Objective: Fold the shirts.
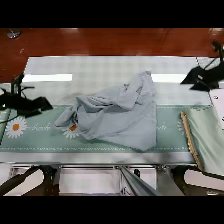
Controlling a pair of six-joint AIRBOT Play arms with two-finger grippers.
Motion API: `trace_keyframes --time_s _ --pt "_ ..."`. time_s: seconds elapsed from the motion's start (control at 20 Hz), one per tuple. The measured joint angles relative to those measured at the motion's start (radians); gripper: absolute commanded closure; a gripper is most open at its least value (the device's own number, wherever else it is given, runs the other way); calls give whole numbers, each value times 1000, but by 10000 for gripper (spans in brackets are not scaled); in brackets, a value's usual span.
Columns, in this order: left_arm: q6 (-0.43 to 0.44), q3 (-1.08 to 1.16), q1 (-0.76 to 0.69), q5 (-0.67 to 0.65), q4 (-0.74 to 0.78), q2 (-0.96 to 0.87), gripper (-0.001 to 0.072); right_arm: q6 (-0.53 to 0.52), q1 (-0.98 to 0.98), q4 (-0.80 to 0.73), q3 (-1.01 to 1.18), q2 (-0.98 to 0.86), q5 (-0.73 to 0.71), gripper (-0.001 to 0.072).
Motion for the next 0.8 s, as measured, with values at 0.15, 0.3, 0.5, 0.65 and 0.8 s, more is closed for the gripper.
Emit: trace_keyframes --time_s 0.15,0.3,0.5,0.65,0.8 --pt "105 -138 152 -64 -139 9 9 -69 -31 76 -306 152 -72 89" --pt "228 -227 245 -88 -245 12 9 -116 -40 122 -539 260 -131 89" --pt "358 -291 246 -26 -382 10 10 -137 -45 150 -710 318 -166 89" --pt "422 -314 171 34 -451 -16 683 -134 -46 160 -770 331 -176 89" --pt "465 -304 115 40 -484 -43 681 -116 -40 159 -801 336 -178 89"
